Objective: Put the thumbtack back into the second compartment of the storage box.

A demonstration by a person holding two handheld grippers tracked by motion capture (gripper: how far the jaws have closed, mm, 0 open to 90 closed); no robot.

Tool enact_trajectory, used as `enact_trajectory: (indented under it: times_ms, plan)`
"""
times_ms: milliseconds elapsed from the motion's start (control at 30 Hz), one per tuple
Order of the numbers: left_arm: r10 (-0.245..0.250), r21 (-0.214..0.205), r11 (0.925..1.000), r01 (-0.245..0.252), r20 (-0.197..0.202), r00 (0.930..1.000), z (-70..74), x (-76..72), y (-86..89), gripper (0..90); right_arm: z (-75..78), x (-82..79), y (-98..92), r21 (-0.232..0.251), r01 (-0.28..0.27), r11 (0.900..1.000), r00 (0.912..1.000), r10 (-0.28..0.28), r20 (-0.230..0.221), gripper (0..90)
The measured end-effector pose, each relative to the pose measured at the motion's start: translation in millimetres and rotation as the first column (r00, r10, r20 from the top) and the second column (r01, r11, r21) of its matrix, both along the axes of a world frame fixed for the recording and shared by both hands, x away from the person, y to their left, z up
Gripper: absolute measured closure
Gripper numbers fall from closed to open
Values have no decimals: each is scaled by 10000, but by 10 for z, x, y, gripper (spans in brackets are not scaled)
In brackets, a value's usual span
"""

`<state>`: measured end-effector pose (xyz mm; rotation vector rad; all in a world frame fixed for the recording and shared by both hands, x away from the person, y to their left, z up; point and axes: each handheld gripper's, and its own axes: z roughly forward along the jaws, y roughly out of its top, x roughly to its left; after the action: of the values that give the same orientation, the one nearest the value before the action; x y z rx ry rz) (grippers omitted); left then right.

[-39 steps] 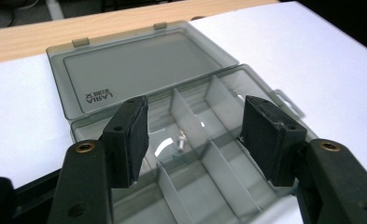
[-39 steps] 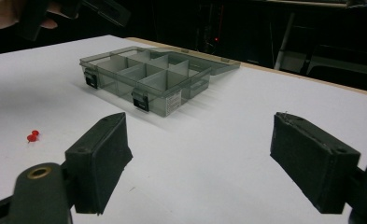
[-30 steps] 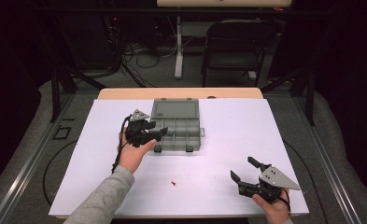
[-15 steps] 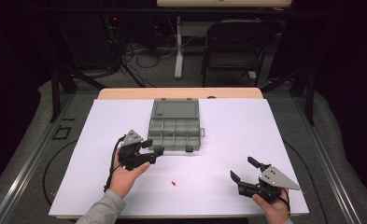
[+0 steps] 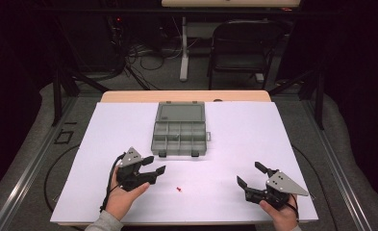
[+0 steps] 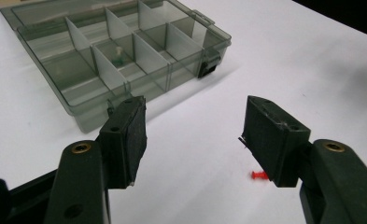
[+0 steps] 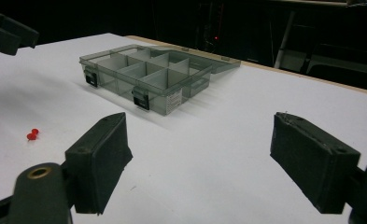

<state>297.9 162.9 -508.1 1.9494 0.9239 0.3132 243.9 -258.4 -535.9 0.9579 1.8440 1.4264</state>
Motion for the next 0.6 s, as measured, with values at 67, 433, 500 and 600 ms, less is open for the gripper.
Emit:
enact_trajectory:
  times_ms: [67,433,500,600]
  plan:
    - [13,-11,10000,-13,6,10000,-6,-40,17,396,0,1,2,-4,-9,10000,10000,9,6,189]
    - [-465,-96,9989,460,-574,9973,-174,-222,-101,480,0,2,2,-10,-8,10000,10000,8,4,189]
    - [-565,91,9983,571,-545,9969,-216,-224,-144,506,1,2,1,-11,-19,10000,10000,19,6,189]
    - [-877,138,9959,889,-747,9933,-290,-208,-202,525,3,-5,2,-6,-26,10000,10000,26,-26,189]
